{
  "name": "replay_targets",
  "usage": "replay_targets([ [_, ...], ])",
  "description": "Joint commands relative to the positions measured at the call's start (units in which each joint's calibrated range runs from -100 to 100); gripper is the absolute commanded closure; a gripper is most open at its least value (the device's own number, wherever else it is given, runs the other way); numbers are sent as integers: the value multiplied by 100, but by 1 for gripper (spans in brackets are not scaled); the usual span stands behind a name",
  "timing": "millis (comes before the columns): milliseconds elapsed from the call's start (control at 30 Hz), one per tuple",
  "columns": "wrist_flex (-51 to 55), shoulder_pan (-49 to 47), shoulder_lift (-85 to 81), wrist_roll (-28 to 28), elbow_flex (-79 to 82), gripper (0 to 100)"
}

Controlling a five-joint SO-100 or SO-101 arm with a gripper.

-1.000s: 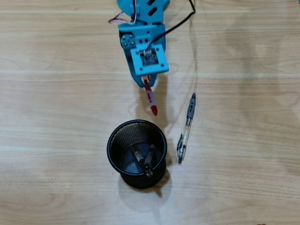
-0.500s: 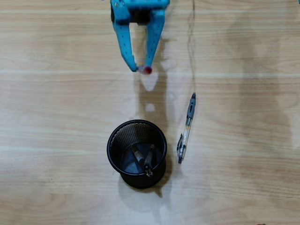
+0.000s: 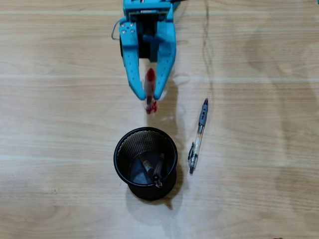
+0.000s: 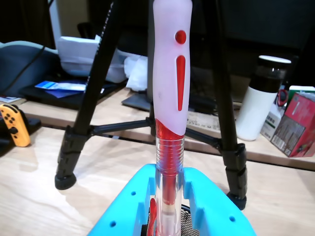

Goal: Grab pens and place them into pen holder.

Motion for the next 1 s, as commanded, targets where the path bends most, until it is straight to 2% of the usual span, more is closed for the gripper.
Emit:
replay_targets([
  [0, -412, 124, 335, -31, -240, 98],
  [433, -494, 160, 1830, -31, -1326, 98],
  [600, -494, 115, 1847, -31, -1308, 89],
  [967, -394, -77, 1236, 22, -765, 89],
])
